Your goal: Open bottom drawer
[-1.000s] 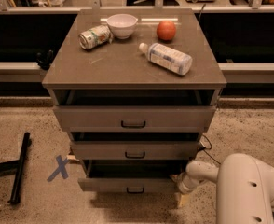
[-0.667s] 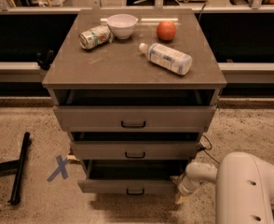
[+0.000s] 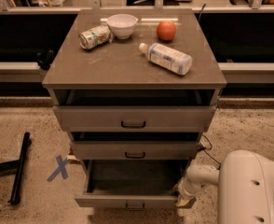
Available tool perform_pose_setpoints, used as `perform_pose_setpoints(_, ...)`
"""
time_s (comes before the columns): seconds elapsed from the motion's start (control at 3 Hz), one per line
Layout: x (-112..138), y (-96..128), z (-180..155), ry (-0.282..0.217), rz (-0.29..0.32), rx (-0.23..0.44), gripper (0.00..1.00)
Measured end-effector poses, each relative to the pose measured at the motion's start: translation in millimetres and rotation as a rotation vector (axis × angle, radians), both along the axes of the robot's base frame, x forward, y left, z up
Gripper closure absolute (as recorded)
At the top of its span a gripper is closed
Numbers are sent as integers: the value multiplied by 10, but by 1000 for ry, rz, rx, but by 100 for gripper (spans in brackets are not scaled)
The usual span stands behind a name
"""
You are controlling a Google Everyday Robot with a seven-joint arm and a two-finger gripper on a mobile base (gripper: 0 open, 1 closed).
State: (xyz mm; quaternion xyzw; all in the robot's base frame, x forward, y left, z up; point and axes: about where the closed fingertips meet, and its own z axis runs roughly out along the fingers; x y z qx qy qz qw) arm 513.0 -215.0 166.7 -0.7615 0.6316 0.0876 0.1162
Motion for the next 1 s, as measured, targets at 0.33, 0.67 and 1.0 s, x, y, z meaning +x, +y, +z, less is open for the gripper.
perform_pose_setpoints(0.33,-263,-94,-11,18,-25,38,100)
perform_pose_setpoints(0.67,-258,-81,-11,18,-25,38,100)
perform_pose_setpoints(1.0,-440,-124,-43,31,-49,68,86)
